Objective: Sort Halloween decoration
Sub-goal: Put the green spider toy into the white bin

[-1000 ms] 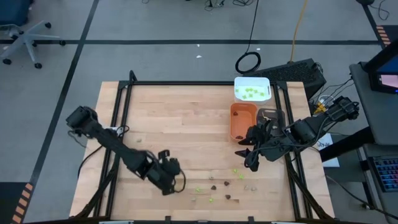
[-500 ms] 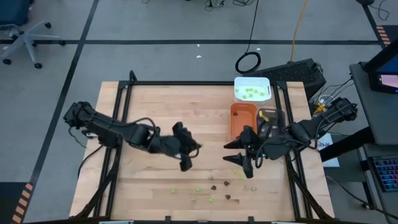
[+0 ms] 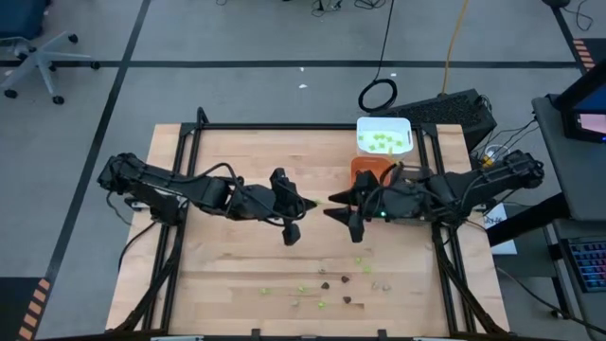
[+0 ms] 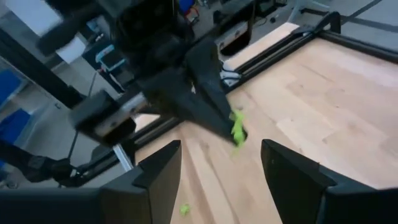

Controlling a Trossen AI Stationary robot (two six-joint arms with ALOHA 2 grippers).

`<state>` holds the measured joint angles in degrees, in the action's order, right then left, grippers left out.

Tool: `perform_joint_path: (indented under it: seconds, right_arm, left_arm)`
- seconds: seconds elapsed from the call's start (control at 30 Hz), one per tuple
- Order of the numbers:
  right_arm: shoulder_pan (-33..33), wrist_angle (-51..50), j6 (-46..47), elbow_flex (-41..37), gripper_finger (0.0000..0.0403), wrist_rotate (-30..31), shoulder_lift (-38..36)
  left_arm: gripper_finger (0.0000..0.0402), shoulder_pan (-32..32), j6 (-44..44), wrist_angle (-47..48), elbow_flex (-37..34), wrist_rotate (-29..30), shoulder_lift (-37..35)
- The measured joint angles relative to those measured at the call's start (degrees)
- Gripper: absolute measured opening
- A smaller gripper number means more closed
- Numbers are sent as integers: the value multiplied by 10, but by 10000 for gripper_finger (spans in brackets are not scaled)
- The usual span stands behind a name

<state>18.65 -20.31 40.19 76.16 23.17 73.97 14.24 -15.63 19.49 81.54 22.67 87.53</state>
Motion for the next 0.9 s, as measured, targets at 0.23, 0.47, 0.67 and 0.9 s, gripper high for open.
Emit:
perform_joint_path:
  seconds: [0.23,0.47,0.67,0.9]
  right_arm:
    - [-31,0,-24,0,205,-23,14]
    - [-45,12,-39,0,181,-32,26]
    - [-56,28,-49,0,139,-70,46]
    - [-56,29,-53,0,65,-70,45]
  left_arm:
    - [0,-3,1,-12,0,1,0]
    - [0,-3,0,-11,0,1,0]
    - [0,-3,-1,-9,0,3,0]
    - [0,-2,-4,-8,0,5,0]
